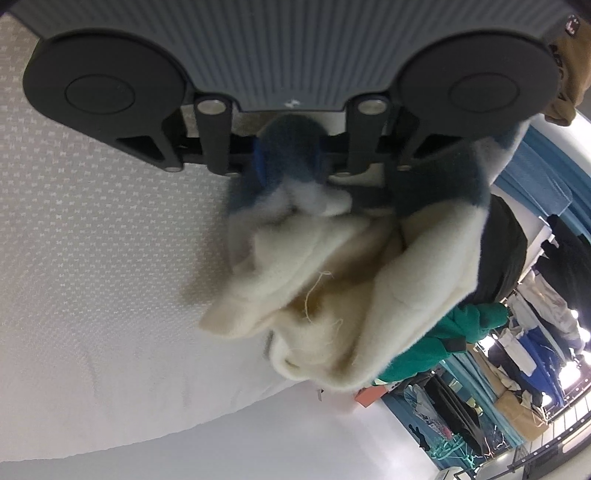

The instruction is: Fold large clothes

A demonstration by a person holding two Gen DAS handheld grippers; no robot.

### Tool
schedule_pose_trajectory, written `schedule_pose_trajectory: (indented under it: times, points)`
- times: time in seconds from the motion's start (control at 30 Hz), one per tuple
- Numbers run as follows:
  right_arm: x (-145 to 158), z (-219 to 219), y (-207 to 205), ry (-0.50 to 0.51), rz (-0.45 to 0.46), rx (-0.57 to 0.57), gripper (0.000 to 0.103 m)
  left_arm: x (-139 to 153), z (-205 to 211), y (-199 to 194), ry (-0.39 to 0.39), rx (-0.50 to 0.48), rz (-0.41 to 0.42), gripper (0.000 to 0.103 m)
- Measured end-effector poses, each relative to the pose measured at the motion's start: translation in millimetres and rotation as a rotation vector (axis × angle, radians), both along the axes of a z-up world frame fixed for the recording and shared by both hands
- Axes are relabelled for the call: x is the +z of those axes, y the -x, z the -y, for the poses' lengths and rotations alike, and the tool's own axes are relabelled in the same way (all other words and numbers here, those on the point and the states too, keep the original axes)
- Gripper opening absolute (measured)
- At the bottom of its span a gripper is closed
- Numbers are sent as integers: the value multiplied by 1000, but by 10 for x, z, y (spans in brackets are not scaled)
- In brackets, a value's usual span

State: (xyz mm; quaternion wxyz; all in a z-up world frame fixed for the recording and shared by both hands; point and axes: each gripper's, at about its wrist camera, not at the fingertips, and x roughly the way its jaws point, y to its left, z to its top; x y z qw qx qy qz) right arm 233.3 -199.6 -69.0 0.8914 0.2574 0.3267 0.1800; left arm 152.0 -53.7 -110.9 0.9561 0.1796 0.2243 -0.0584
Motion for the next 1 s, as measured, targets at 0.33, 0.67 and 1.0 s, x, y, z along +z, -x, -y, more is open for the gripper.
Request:
schedule_pose_trajectory:
  times: [0.33,0.67,1.0]
  points:
    - [169,-64,150,103,52,-26,20,-21,-294,-284,-26,159,-54,13]
    - [381,25,372,219,100,-109,18,646,-1117,-65,225,421,106,7]
    - [794,358,917,342,198,-237,17,1047,-1985,507,409,681,212,6]
